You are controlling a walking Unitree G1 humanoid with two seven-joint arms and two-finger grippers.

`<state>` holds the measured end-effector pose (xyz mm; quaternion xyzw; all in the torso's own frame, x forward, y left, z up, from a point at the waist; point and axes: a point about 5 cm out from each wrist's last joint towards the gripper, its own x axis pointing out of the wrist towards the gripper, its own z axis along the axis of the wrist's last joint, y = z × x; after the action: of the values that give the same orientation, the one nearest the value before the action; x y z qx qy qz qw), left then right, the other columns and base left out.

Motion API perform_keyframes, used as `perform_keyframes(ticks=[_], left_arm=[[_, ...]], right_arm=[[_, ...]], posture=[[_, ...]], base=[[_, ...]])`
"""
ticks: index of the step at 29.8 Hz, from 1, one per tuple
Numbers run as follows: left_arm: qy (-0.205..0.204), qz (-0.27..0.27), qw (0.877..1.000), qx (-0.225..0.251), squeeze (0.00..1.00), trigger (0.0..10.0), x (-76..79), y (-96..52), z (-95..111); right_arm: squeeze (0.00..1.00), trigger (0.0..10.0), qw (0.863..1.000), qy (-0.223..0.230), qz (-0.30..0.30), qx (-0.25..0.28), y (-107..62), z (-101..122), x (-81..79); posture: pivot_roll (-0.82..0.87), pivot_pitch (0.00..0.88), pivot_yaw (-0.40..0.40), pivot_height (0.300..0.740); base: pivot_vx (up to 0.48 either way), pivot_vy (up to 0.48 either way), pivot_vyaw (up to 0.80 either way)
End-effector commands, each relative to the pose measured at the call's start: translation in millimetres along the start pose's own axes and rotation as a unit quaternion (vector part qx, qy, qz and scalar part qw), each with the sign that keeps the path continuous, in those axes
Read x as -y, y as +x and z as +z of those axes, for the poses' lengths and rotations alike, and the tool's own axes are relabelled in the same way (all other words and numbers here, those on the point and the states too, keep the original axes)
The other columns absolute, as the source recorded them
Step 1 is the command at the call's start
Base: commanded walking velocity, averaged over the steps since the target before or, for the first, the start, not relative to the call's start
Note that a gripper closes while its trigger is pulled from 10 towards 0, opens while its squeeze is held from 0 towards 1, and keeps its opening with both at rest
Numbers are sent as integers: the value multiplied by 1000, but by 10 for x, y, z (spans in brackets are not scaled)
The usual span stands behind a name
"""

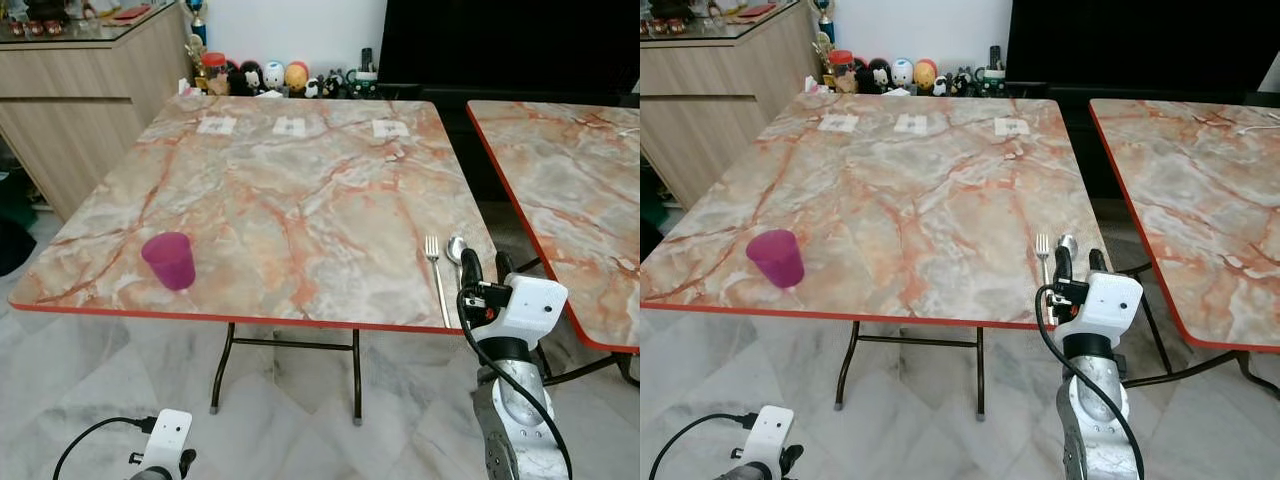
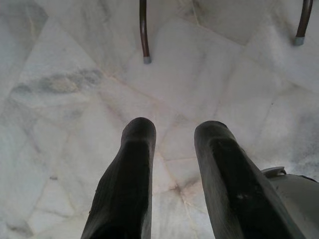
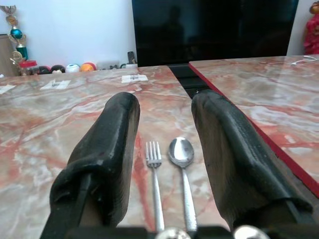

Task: Setting the table

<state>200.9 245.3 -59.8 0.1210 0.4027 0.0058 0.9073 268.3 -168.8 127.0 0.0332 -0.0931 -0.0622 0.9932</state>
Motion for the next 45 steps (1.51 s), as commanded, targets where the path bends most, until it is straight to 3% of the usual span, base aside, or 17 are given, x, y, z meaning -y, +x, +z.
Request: perform_keyframes(ticks=[1,27,36,37,39,42,43,44,45], left_arm=[[-1,-3,1000,-1,0,10000,11,2,-2],[-1,-7,1000,4,0,10000,28,9,25],[-2,-8,1000,5,0,10000,39,11,31],[-2,-8,1000,5,0,10000,39,11,31],[-2,-9,1000,5,0,10000,40,11,32],[-2,-10,1000,6,0,10000,44,13,37],[-2,-10,1000,7,0,10000,44,13,40],[-2,-9,1000,7,0,10000,41,13,42],[-2,-9,1000,7,0,10000,38,13,44]], right_arm=[[0,10000,1000,1,-3,-3,0,4,15],[0,10000,1000,-1,11,-19,-5,-37,-34],[27,10000,996,-1,-29,-83,22,-201,60],[957,10000,993,8,-39,-107,23,-267,76],[1000,10000,988,37,-39,-144,11,-371,60],[1000,10000,983,69,-49,-163,-1,-461,44],[753,10000,982,74,-58,-164,3,-466,50],[0,10000,981,80,-65,-166,9,-473,56],[0,10000,979,81,-73,-171,14,-481,64]], posture=[[41,12,-6,740],[40,14,-7,740],[41,16,-8,740],[41,16,-8,740],[41,16,-8,740],[46,14,-6,740],[49,16,-6,740],[48,16,-6,740],[48,16,-6,740]], base=[[259,0,0],[256,0,0],[0,0,0],[0,0,0],[0,0,0],[0,0,0],[0,0,0],[0,0,0],[0,0,0]])
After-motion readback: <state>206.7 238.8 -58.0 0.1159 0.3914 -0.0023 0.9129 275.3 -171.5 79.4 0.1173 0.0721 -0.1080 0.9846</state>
